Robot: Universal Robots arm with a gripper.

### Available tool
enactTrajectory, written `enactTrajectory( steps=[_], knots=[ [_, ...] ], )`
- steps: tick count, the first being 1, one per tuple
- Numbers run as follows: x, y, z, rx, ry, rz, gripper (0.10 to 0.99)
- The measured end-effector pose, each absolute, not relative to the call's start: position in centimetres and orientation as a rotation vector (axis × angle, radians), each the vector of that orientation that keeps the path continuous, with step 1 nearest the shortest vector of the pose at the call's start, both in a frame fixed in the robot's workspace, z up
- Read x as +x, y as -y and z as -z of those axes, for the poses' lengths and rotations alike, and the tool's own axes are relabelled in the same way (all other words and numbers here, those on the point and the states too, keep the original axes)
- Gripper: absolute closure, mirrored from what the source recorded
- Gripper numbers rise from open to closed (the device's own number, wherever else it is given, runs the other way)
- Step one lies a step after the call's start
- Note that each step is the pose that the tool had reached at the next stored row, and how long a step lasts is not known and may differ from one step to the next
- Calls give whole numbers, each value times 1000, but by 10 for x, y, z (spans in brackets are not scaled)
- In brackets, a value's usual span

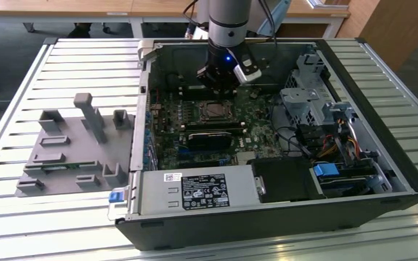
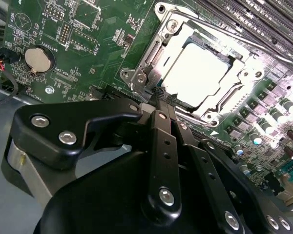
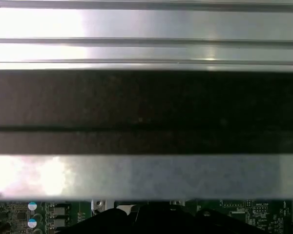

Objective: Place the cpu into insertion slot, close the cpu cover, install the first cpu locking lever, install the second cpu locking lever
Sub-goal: 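Install the second cpu locking lever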

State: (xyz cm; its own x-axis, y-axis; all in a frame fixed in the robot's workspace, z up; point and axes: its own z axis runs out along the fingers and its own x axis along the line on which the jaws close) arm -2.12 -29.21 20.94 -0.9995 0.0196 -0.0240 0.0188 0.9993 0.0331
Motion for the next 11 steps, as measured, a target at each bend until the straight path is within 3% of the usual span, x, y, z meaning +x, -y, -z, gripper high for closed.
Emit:
enactTrajectory(
  steps=[11],
  knots=[
    [-21, 293, -226, 30, -3117, -51, 965]
  ],
)
